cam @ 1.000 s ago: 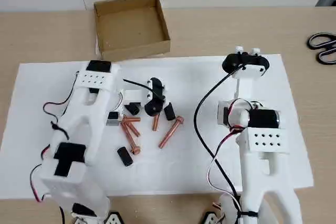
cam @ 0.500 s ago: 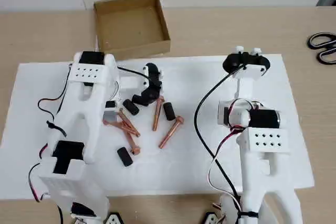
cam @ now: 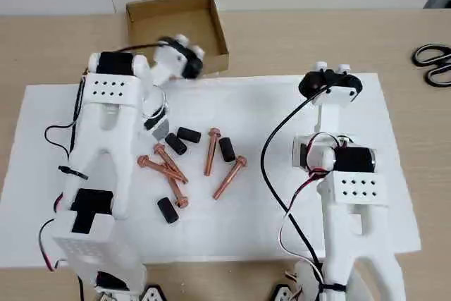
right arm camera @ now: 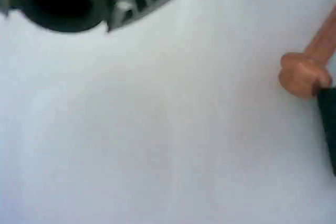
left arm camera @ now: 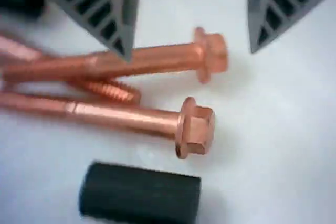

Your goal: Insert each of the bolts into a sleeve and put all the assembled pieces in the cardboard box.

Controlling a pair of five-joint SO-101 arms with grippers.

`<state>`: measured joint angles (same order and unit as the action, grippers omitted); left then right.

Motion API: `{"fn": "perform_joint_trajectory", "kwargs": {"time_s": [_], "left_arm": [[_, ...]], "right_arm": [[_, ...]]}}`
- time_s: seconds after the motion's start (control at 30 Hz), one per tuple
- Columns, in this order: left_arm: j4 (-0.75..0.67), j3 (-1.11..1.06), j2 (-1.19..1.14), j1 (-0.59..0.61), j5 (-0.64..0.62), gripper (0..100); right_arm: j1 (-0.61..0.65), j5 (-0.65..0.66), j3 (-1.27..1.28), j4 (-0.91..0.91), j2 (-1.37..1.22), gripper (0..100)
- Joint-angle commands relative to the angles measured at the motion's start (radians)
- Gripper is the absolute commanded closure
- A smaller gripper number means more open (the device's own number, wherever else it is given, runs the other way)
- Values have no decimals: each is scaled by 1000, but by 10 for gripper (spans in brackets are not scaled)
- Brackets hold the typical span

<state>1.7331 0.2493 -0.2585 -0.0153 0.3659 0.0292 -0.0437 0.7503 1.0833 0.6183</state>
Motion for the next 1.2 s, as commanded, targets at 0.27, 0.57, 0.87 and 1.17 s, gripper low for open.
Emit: {"fn": "perform_joint_trajectory", "kwargs": {"time_s": [0.27, 0.57, 0.87, 1.17], "left_arm": [[18, -33, 14, -5, -852, 995], [18, -110, 15, -25, -1135, 989], [18, -134, 15, -25, -1261, 989], [18, -174, 14, -17, -1452, 988]], "right_arm": [[-4, -6, 55, -125, 33, 994], [-4, -6, 54, -125, 35, 994], [-2, -6, 54, -125, 35, 994], [-2, -6, 54, -122, 35, 994]]}}
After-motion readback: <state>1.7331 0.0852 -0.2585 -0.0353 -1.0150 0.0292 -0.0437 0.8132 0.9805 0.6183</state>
